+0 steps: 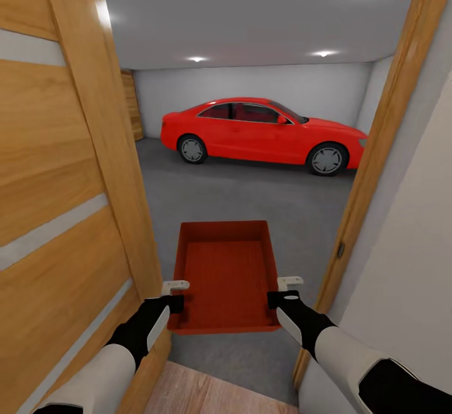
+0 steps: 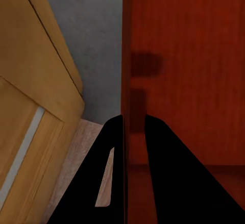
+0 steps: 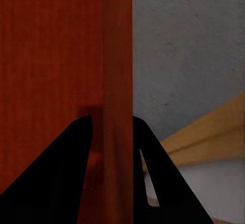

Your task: Move the two storage containers from the living room to the garage. In the garage, place one container on the floor and stack the other container on top of it (either order is fine).

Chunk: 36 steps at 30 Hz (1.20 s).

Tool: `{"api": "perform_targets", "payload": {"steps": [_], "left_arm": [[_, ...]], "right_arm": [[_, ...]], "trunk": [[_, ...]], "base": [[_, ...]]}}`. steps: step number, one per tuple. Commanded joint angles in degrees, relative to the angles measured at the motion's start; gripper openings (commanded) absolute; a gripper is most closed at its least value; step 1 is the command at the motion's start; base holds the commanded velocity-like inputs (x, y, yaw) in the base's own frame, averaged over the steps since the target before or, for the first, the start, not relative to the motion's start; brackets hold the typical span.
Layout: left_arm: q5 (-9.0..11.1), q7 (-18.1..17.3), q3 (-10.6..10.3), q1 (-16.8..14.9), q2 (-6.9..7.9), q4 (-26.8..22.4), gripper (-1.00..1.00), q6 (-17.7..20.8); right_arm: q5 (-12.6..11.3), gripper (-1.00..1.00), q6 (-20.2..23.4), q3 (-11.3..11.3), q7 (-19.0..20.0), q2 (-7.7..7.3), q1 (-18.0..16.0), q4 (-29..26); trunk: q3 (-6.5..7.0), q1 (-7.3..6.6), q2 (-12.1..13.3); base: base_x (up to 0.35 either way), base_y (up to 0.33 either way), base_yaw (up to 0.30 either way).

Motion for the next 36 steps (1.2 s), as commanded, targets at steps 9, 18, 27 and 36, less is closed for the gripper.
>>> {"api": "perform_targets", "payload": {"steps": [9,18,27,36], "left_arm": [[-0.91,0.69,0.06,-0.07,0.09,-0.21,-1.0,0.41],[-0.91,0.62,0.06,-0.07,0.1,-0.21,-1.0,0.44],[-0.91,0.69,0.05,-0.07,0.1,-0.21,-1.0,0.41],[-0.91,0.69,0.03,-0.07,0.1,-0.21,-1.0,0.39]], "right_arm": [[0.06,-1.0,0.41,0.49,-0.68,-0.48,-0.06,1.32],[0.06,-1.0,0.42,0.49,-0.68,-0.54,-0.06,1.32],[0.06,-1.0,0.41,0.5,-0.65,-0.49,-0.06,1.32],[0.06,-1.0,0.41,0.54,-0.61,-0.46,-0.06,1.32]], "trunk": [[-0.13,0.04,-0.14],[-0.13,0.04,-0.14],[-0.13,0.04,-0.14],[-0.13,0.04,-0.14]], "base": [[0.0,0.0,-0.155],[0.022,0.096,-0.014],[0.033,0.127,-0.068],[0.0,0.008,-0.236]]}}
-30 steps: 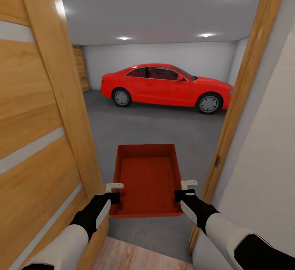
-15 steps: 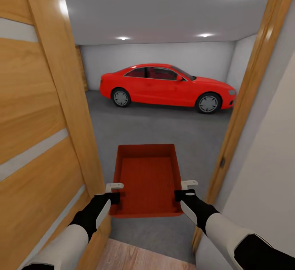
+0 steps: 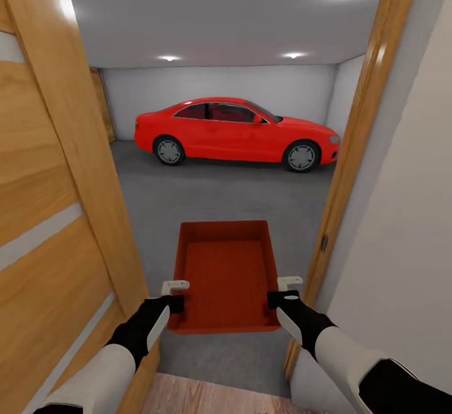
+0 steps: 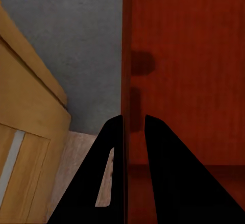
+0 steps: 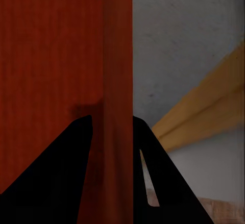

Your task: Move the two storage containers from the living room to the garage. In the garage, place one container on the floor and stack the other container on top of it (either order is fine).

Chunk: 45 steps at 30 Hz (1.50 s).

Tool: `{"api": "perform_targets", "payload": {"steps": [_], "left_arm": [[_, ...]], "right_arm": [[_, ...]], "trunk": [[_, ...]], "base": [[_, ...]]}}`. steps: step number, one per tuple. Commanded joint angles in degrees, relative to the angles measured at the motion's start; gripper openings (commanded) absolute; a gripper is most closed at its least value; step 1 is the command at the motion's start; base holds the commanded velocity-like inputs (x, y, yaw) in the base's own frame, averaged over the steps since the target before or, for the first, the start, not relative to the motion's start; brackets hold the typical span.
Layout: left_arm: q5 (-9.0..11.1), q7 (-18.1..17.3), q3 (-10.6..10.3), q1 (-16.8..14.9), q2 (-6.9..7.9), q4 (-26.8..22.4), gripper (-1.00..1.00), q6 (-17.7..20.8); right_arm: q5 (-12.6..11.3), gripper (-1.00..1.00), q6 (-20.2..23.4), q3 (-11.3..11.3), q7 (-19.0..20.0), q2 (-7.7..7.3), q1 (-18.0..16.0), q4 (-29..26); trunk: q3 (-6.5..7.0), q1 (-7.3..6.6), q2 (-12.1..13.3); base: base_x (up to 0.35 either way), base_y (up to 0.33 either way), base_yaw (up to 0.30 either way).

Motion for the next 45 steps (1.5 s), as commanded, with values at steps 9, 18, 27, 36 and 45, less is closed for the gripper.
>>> {"api": "perform_targets", "payload": {"steps": [9,18,27,36,45], "left_arm": [[-0.92,0.6,0.08,-0.05,0.12,-0.24,-1.0,0.5],[-0.92,0.6,0.08,-0.05,0.1,-0.24,-1.0,0.5],[-0.92,0.59,0.08,-0.05,0.13,-0.24,-1.0,0.5],[-0.92,0.6,0.08,-0.05,0.11,-0.24,-1.0,0.5],[-0.92,0.6,0.0,-0.05,0.11,-0.24,-1.0,0.5]], "right_arm": [[0.06,-1.0,0.44,0.52,-0.57,-0.44,-0.07,1.38],[0.06,-1.0,0.39,0.54,-0.65,-0.45,-0.07,1.38],[0.06,-1.0,0.43,0.52,-0.64,-0.44,-0.07,1.38],[0.06,-1.0,0.42,0.49,-0.6,-0.44,-0.07,1.38],[0.06,-1.0,0.41,0.51,-0.64,-0.53,-0.07,1.38]], "trunk": [[-0.13,0.04,-0.14],[-0.13,0.04,-0.14],[-0.13,0.04,-0.14],[-0.13,0.04,-0.14],[-0.13,0.04,-0.14]], "base": [[0.068,0.218,-0.057],[0.078,0.215,-0.074],[0.017,0.063,-0.207],[0.034,0.095,-0.011],[0.0,0.012,-0.058]]}}
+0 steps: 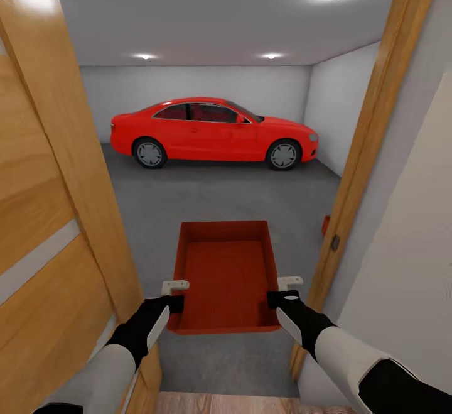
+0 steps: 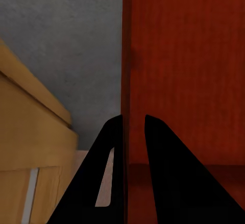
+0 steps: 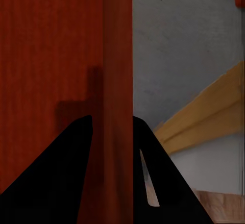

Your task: Move the two storage containers from the living room to the garage. In the garage, place one container on the floor and stack the other container on top of it (either order is fine).

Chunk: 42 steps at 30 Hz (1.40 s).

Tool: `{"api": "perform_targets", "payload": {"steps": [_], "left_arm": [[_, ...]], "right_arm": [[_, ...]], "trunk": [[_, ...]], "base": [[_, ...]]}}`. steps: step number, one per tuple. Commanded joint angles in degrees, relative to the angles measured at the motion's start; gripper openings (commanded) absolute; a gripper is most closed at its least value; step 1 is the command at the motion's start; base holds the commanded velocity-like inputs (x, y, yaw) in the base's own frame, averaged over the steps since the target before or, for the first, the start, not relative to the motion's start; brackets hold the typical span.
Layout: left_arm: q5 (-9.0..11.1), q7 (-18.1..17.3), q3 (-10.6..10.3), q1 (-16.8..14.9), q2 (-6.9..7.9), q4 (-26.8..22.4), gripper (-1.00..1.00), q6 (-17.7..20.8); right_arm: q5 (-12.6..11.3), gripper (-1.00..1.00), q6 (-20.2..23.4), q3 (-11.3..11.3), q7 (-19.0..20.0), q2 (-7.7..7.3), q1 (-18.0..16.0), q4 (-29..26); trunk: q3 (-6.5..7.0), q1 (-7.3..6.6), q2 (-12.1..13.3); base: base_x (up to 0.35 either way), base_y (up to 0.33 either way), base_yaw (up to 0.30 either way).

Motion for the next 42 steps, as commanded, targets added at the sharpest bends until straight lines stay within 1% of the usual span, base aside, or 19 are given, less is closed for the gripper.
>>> {"api": "perform_targets", "payload": {"steps": [1,17,25,42], "left_arm": [[-0.78,0.68,-0.05,-0.05,0.11,-0.23,-1.0,0.43],[-0.78,0.68,-0.05,-0.05,0.13,-0.23,-1.0,0.4],[-0.78,0.68,-0.05,-0.05,0.11,-0.23,-1.0,0.39],[-0.78,0.77,-0.05,-0.05,0.09,-0.23,-1.0,0.36]], "right_arm": [[0.13,-1.0,0.41,0.5,-0.6,-0.54,-0.07,1.34],[0.13,-1.0,0.46,0.53,-0.57,-0.47,-0.07,1.34],[0.13,-1.0,0.45,0.53,-0.53,-0.47,-0.07,1.34],[0.13,-1.0,0.47,0.53,-0.52,-0.49,-0.07,1.34]], "trunk": [[-0.13,0.04,-0.14],[-0.13,0.04,-0.14],[-0.13,0.04,-0.14],[-0.13,0.04,-0.14]], "base": [[0.0,0.002,-0.208],[0.0,0.001,-0.223],[0.058,0.121,-0.018],[0.002,0.005,0.0]]}}
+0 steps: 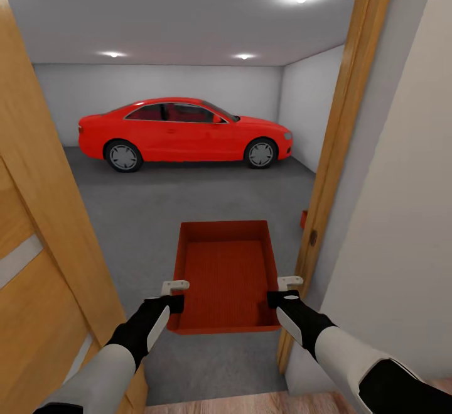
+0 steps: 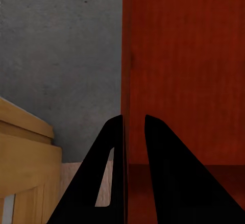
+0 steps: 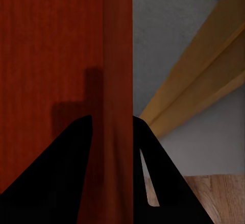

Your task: Move the two storage containers from the living room to the garage. In the garage, place one container on the floor and stack the other container on top of it (either order is fine).

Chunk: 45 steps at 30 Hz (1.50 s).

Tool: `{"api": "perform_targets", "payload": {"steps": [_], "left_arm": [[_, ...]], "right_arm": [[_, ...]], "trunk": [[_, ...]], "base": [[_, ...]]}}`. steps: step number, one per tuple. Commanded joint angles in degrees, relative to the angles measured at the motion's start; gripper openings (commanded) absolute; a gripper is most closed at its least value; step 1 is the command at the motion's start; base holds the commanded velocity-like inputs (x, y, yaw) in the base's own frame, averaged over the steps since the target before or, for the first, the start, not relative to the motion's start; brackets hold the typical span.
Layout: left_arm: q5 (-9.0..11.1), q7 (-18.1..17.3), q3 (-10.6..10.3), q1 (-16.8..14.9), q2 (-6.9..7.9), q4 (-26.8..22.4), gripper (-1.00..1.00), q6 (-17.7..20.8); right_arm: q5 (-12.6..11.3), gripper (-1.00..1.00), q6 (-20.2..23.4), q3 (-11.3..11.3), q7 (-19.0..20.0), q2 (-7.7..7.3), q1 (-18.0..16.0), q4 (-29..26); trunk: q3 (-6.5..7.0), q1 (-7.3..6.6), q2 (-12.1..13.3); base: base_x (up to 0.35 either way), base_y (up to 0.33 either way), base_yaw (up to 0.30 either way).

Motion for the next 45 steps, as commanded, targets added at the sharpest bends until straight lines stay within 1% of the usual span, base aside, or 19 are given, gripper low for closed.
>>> {"api": "perform_targets", "payload": {"steps": [1,35,36,41,43,45], "left_arm": [[-0.96,0.7,0.01,-0.07,0.1,-0.21,-1.0,0.44],[-1.0,0.7,0.01,-0.07,0.09,-0.21,-1.0,0.44],[0.62,0.47,-0.16,0.3,0.09,-0.43,-1.0,0.13],[0.63,0.46,-0.17,0.48,0.09,-0.62,-1.0,0.23],[0.62,0.38,-0.04,0.53,0.09,-1.1,-1.0,0.31],[0.11,0.31,-0.09,0.54,0.09,-1.72,-1.0,0.58]], "right_arm": [[-0.04,-1.0,0.42,0.59,-0.59,-0.46,-0.06,1.46],[-0.04,-1.0,0.42,0.52,-0.59,-0.5,-0.06,1.46],[-0.22,-1.0,0.02,0.32,-0.07,0.11,-0.06,0.24],[0.72,-1.0,0.32,-0.15,0.15,0.08,-0.06,0.31],[1.04,-1.0,-0.1,-0.4,0.21,-0.21,-0.06,0.17],[0.89,-1.0,-0.37,-0.56,0.3,-0.21,-0.06,-0.05]], "trunk": [[-0.13,0.04,-0.14],[-0.13,0.04,-0.14],[-0.14,0.04,-0.14],[-0.14,0.04,-0.14],[-0.14,0.04,-0.14],[-0.14,0.04,-0.14]], "base": [[0.0,0.0,0.0],[0.0,0.0,0.0],[0.0,0.0,0.0],[0.0,0.0,0.0],[0.0,0.0,0.0],[0.0,0.0,0.0]]}}
